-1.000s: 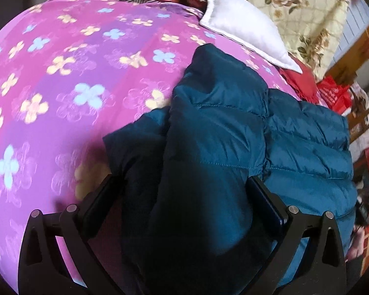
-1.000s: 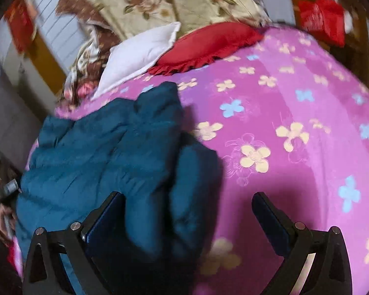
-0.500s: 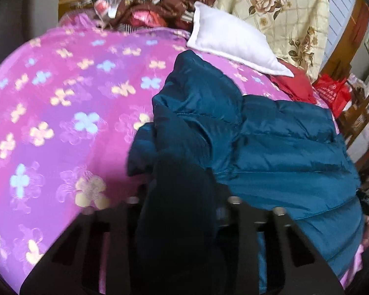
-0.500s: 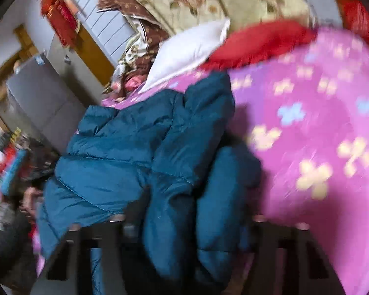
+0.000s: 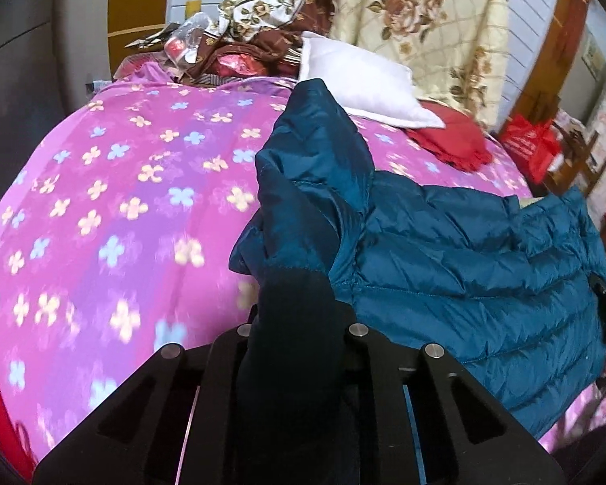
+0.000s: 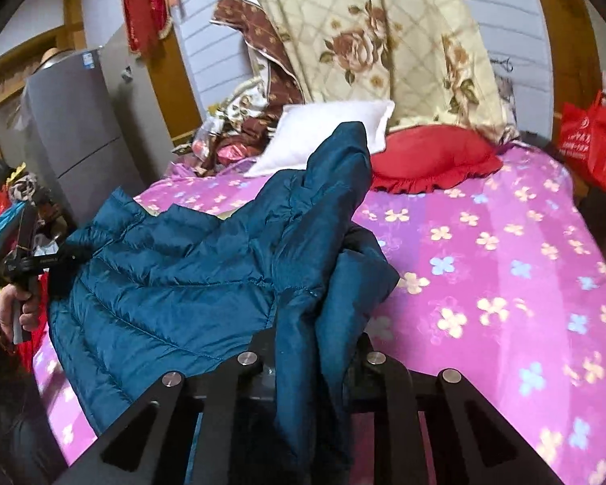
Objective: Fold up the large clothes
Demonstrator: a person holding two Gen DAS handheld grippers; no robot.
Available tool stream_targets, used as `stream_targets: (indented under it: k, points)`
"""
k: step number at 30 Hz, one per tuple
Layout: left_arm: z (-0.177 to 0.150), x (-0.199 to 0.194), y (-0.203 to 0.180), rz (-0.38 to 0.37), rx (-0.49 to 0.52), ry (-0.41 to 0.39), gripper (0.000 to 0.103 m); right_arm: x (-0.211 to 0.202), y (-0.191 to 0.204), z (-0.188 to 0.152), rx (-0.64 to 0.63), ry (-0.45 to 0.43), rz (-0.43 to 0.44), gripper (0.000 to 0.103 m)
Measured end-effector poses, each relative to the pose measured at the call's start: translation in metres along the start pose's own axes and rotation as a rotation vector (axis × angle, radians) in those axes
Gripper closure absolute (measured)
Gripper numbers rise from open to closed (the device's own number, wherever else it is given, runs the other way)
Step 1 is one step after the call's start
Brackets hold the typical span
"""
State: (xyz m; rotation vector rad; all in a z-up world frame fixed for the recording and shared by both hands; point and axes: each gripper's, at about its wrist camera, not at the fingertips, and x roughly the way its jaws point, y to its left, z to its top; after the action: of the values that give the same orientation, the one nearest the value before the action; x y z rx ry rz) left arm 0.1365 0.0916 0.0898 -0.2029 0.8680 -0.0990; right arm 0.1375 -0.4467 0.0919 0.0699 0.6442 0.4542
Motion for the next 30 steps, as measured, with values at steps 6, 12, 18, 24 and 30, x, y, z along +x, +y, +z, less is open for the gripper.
stream_targets:
  k: [6, 12, 18, 24, 30]
  points:
    - [-0.028, 0.008, -0.016, -0.062, 0.006, 0.031, 0.088, -0.018, -0.026, -0.036, 0.056, 0.059, 0.012, 0.085]
    - [-0.047, 0.055, 0.008, -0.038, -0.156, 0.132, 0.058, 0.022, -0.077, -0.079, 0.345, 0.249, 0.035, 0.069]
    - [-0.032, 0.006, 0.032, 0.044, -0.149, -0.021, 0.045, -0.037, -0.08, -0.059, 0.404, 0.101, -0.022, 0.055]
    - [0.004, 0.0, -0.021, 0.052, -0.072, -0.074, 0.043, -0.027, 0.006, -0.009, 0.173, 0.07, -0.115, 0.054]
    - [0.009, 0.069, -0.101, 0.185, 0.155, -0.022, 0.043, 0.078, 0.089, 0.011, 0.046, 0.198, -0.037, 0.053]
